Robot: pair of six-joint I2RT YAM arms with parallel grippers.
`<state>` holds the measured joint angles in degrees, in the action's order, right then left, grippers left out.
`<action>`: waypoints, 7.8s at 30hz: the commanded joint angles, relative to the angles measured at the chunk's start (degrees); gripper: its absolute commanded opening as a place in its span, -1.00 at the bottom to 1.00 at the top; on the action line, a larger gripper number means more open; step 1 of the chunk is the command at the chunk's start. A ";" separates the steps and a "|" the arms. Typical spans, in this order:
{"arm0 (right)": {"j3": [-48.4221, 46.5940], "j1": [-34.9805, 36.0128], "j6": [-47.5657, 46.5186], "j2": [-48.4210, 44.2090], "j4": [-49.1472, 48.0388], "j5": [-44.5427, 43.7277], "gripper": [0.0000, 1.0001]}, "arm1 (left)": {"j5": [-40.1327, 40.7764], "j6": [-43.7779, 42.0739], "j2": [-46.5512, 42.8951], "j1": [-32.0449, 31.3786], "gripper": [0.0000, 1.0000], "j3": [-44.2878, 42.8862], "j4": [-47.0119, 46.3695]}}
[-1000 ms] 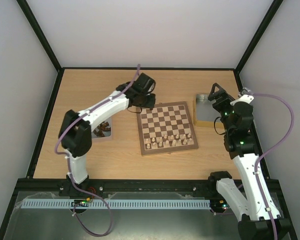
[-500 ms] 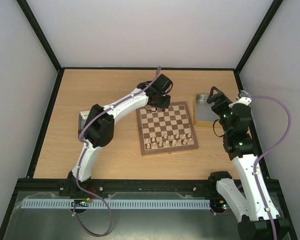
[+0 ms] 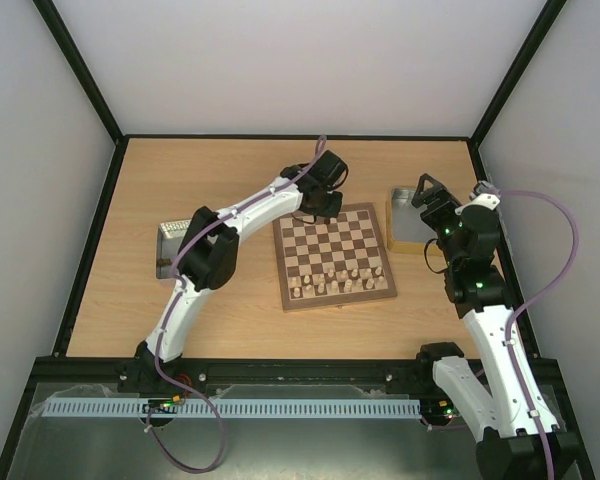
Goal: Set up the chess pieces on the board
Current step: Place the chess piece on the chessboard, then pick up the chess piece from the storage box, then place the chess piece on the chessboard, then pick up the chess piece from the storage box.
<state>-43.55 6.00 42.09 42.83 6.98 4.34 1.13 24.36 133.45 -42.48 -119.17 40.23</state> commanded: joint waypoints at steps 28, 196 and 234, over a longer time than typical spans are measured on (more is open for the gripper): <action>0.91 0.32 0.32 -0.03 -1.27 0.76 0.95 | 0.07 -2.02 -0.10 -0.59 -0.25 0.13 -3.66; 4.96 1.51 4.25 9.89 -1.36 4.75 0.70 | 4.85 9.33 -57.14 33.16 -0.34 71.88 -11.28; 3.91 1.48 3.99 10.10 -0.73 3.57 0.70 | 6.71 11.70 -40.83 35.98 -0.32 69.31 -22.53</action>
<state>-38.89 7.27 46.52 52.73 6.74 8.60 7.09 35.42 92.12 -6.81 -48.03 19.00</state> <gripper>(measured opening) 0.852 0.338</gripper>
